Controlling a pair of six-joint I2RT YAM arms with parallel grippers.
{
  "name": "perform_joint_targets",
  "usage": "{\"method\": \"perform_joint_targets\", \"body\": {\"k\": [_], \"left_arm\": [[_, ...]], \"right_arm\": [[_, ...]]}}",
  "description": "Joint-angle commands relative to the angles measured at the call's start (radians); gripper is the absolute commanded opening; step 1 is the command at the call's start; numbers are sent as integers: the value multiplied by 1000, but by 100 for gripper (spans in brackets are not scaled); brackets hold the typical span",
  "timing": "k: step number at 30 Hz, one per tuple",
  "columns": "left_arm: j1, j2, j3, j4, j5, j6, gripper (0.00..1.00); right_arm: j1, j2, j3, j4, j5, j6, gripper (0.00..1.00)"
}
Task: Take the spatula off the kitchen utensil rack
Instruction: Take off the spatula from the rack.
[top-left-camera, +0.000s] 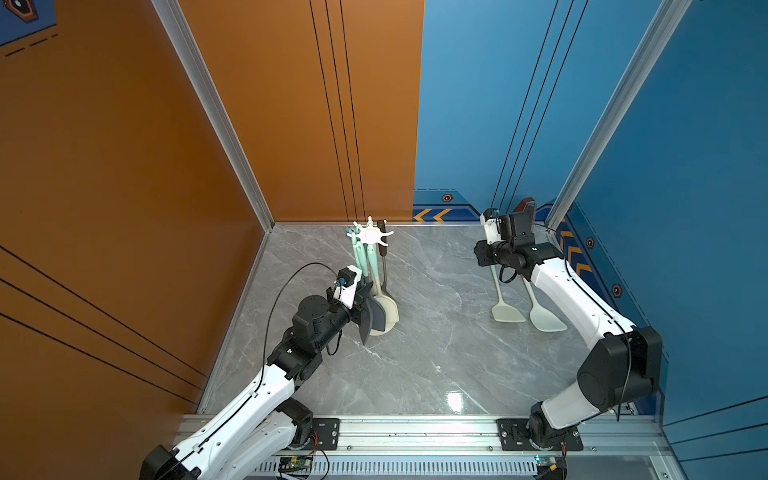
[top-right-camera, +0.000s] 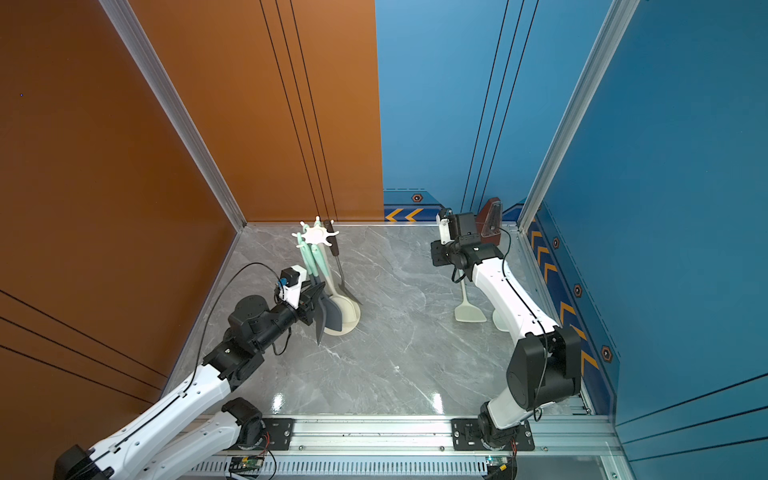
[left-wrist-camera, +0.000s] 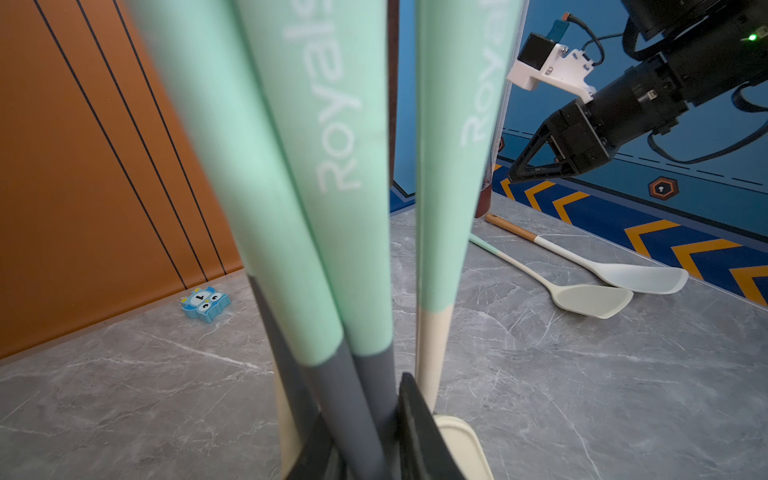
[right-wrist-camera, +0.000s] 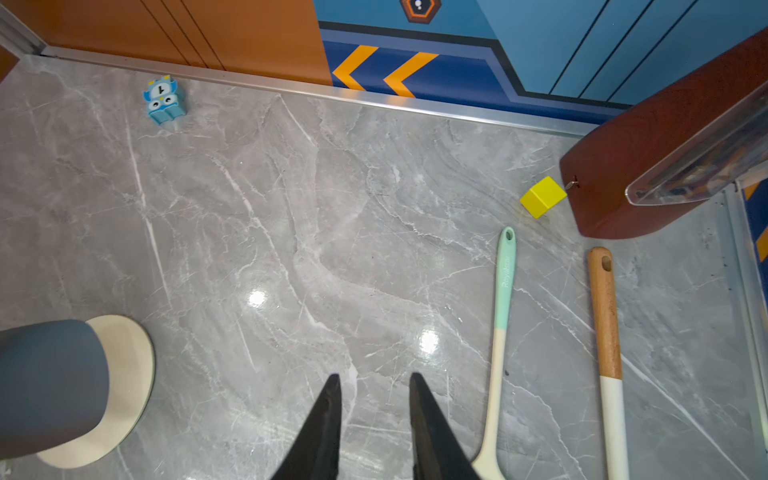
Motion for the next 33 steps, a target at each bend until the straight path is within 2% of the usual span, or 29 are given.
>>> {"method": "perform_joint_targets", "body": {"k": [1, 5, 18, 33], "left_arm": [[1, -1, -26, -37, -4, 29, 22], [0, 7, -21, -36, -3, 30, 23], [-1, 21, -13, -36, -1, 31, 22], [-1, 14, -17, -36, -2, 29, 23]], "right_arm": [[31, -80, -65, 142, -137, -28, 30], [69, -143, -128, 238, -188, -44, 31], [159, -191, -144, 267, -241, -86, 31], [295, -143, -99, 315, -263, -116, 32]]}}
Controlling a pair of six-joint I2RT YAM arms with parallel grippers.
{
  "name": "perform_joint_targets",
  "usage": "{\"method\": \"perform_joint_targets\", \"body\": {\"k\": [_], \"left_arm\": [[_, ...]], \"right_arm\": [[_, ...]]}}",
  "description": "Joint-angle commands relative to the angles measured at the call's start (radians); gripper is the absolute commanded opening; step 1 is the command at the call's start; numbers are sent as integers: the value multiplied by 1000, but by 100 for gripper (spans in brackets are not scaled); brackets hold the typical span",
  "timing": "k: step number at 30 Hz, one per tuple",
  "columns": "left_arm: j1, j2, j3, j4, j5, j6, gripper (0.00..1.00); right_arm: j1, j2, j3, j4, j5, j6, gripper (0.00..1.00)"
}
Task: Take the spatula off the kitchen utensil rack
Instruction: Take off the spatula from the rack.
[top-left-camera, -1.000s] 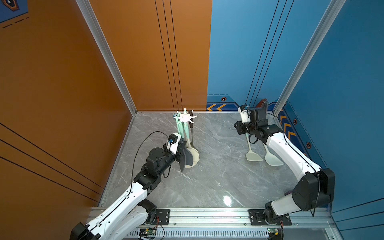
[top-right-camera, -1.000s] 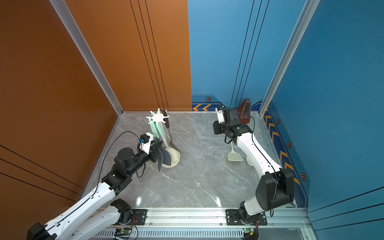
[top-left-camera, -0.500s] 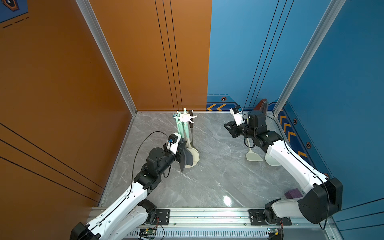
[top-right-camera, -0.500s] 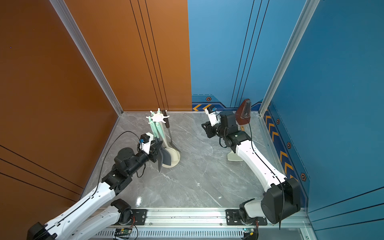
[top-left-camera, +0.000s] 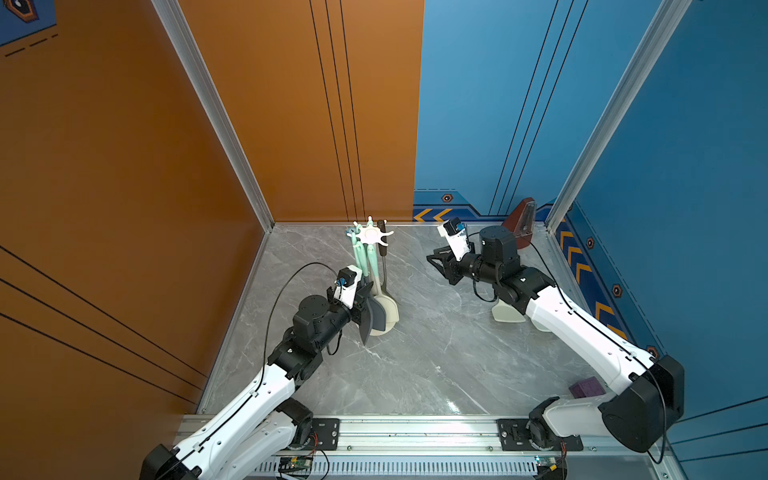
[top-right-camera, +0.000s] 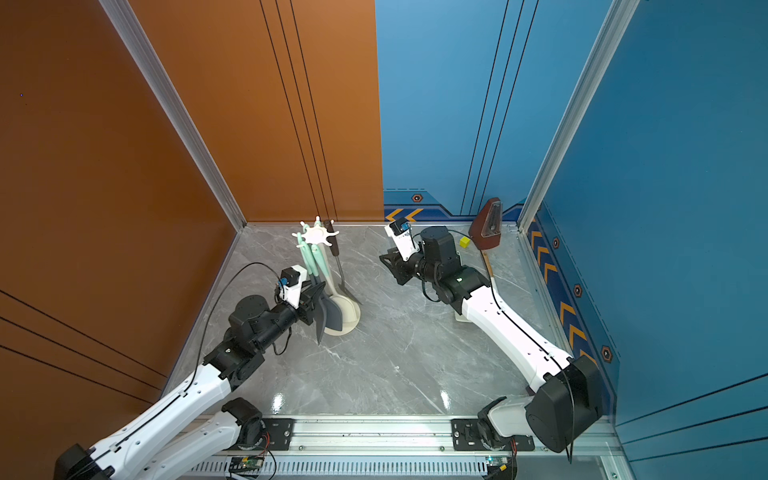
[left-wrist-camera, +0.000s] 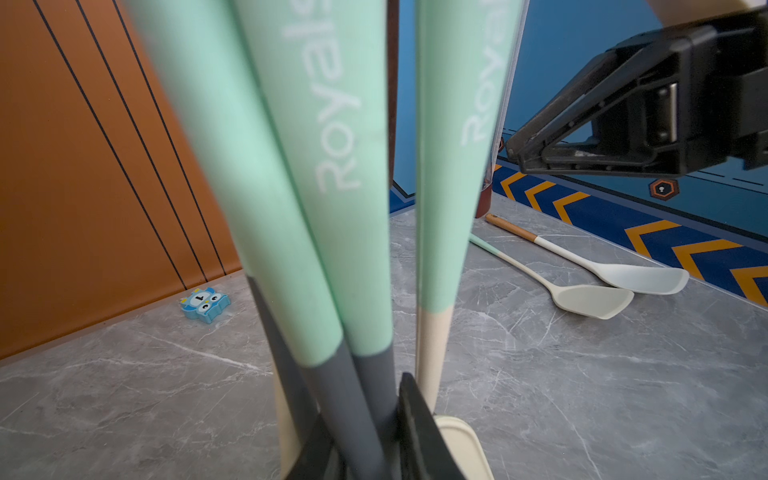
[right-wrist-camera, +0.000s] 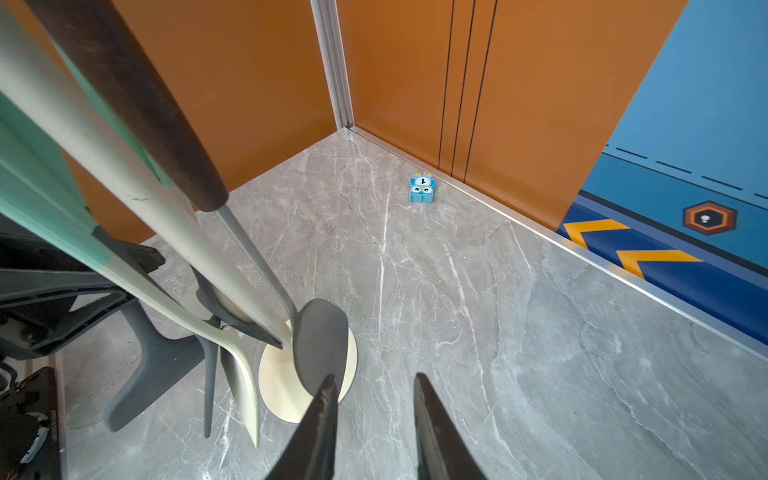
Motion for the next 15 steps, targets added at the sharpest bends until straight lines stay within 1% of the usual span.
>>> {"method": "perform_joint_targets", "body": {"k": [1, 10, 15], "left_arm": [[-1, 8, -17, -41, -2, 28, 23], [-1, 8, -21, -42, -4, 27, 23], [-1, 6, -26, -42, -7, 26, 23]], "right_arm": [[24, 20, 39, 33, -18, -27, 32], [48, 67, 80, 85, -88, -4, 33], [65, 109, 96, 105, -101, 0, 34]]}}
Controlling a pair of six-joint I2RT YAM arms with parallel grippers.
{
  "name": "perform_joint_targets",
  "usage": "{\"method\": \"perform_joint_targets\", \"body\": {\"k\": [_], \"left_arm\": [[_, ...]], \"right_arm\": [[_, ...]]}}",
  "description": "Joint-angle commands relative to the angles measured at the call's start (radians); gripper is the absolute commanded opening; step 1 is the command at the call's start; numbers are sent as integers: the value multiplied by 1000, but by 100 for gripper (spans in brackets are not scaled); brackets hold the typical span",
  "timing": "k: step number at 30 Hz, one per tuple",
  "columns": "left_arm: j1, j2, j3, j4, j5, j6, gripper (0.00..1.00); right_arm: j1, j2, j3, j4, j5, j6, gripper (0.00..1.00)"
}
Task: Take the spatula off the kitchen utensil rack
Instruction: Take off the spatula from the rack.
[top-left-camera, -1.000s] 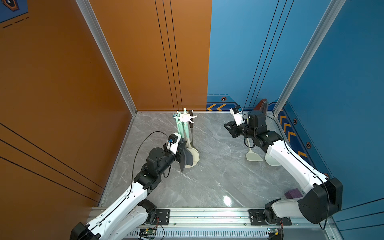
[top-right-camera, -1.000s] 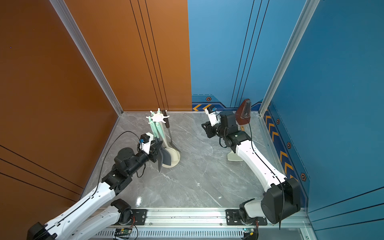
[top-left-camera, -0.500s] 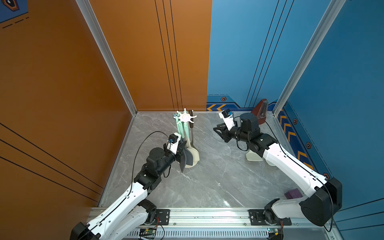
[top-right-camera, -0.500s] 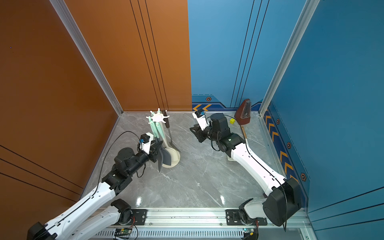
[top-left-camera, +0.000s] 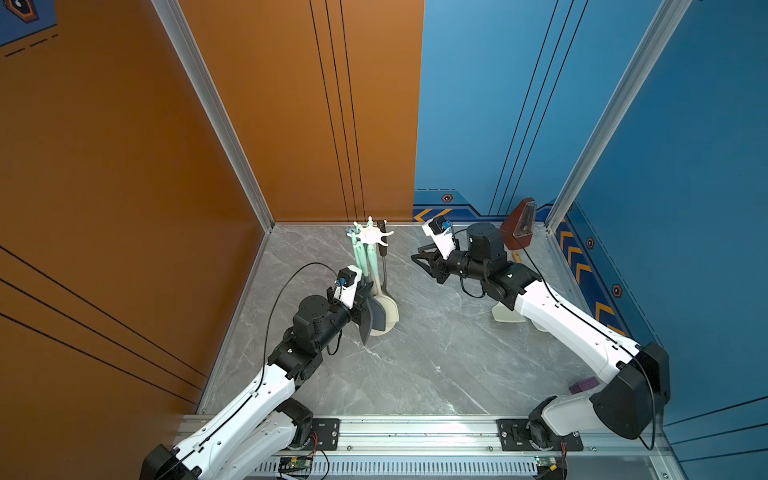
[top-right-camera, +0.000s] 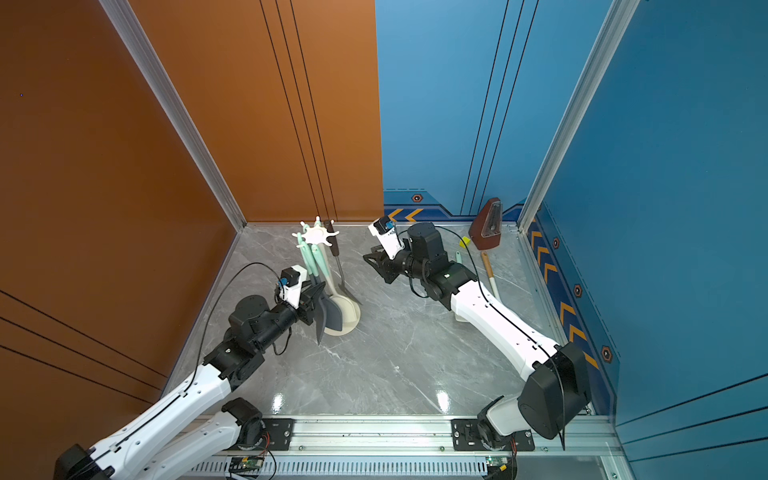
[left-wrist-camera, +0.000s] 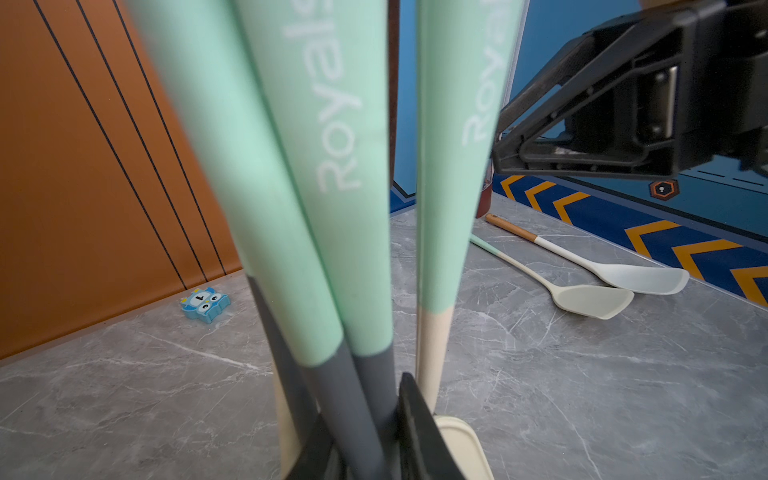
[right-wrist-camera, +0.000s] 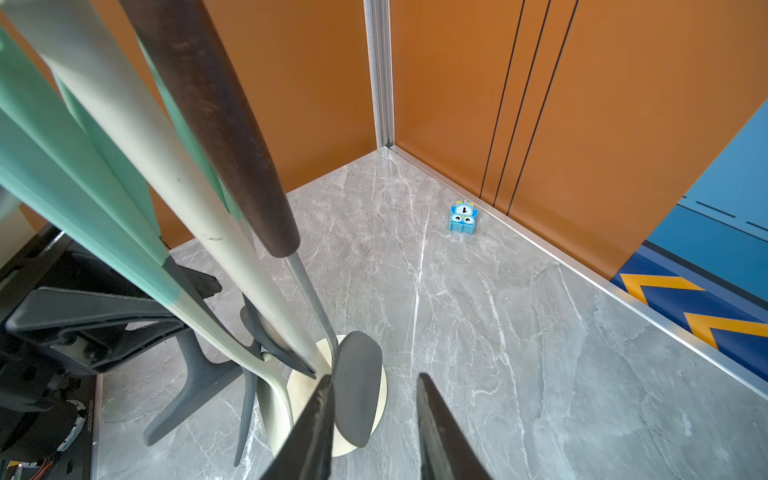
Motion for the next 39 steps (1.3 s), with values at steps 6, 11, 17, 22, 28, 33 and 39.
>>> {"method": "perform_joint_targets", "body": {"k": [6, 11, 17, 22, 28, 33, 39], "left_arm": [[-1, 6, -26, -42, -10, 28, 23], [-1, 8, -27, -41, -10, 27, 22], [-1, 5, -27, -42, -8, 26, 23], [-1, 2, -28, -41, -10, 25, 23], [-1, 5, -27, -41, -10, 26, 23], [-1, 9, -27, -41, -10, 29, 23], [-1, 15, -24, -40, -11, 31, 23]], "right_arm": [[29, 42, 47, 60, -50, 15, 34], [40, 57, 63, 75, -69, 19, 35], [44, 86, 82, 106, -93, 29, 37], [44, 113, 95, 137, -110, 39, 38], [47, 131, 113, 146, -132, 44, 39], [50, 143, 126, 143, -140, 44, 39], [58, 170, 149, 143, -151, 46, 41]]}}
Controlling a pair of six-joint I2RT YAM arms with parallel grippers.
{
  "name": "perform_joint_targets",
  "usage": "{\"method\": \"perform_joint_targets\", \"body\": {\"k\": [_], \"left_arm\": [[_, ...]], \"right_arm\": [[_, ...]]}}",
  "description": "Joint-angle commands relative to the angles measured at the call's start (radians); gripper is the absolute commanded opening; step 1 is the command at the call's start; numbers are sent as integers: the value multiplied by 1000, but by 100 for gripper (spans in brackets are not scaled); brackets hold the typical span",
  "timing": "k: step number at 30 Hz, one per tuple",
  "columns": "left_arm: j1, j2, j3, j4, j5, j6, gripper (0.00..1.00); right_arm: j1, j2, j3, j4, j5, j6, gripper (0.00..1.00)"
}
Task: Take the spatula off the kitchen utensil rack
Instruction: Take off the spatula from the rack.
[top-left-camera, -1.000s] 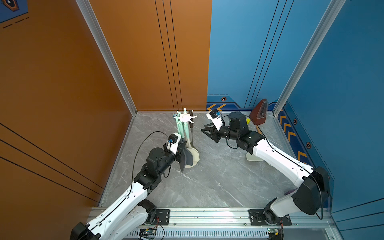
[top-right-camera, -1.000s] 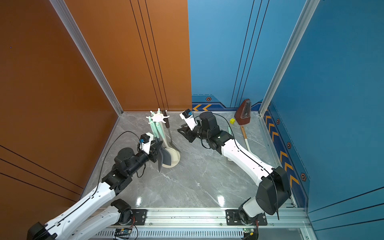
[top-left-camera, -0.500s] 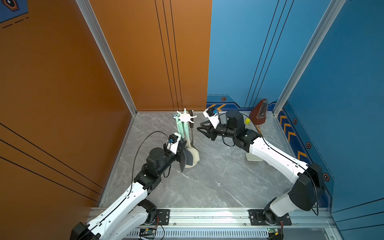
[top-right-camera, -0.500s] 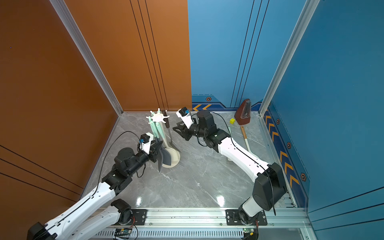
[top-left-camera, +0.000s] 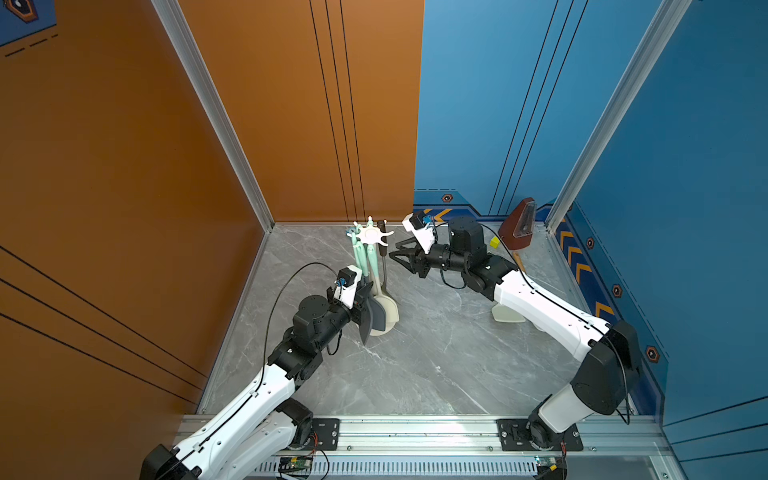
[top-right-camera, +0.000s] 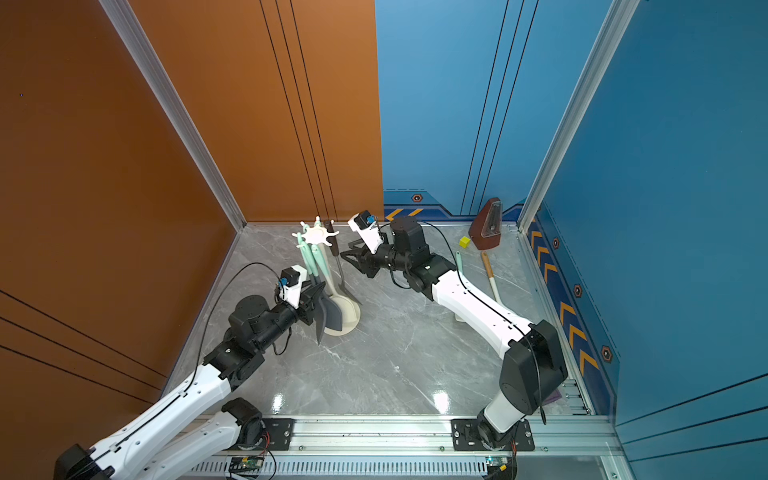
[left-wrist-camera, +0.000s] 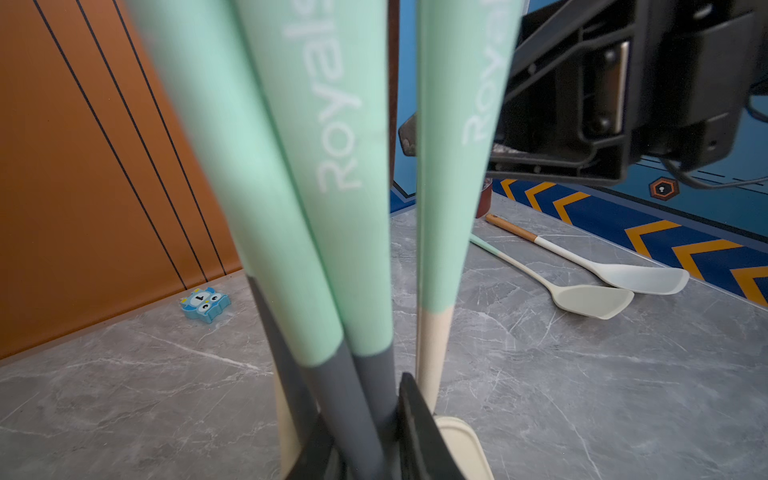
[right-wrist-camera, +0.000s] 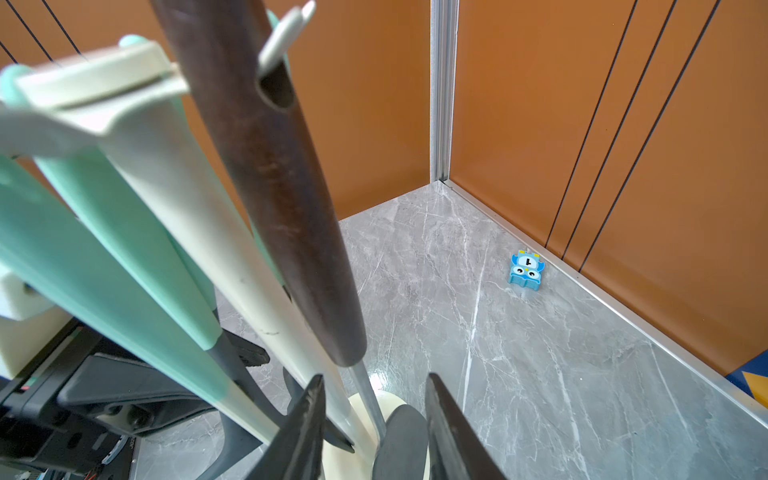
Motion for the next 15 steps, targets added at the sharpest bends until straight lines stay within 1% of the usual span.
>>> {"method": "perform_joint_targets", "body": {"k": [1, 15], "left_arm": [[-1, 17, -23, -40, -11, 32, 23], [2, 27, -21, -40, -8, 37, 23]], "right_arm": [[13, 31, 39, 32, -28, 16, 41], [22, 94, 98, 39, -33, 17, 42]]}}
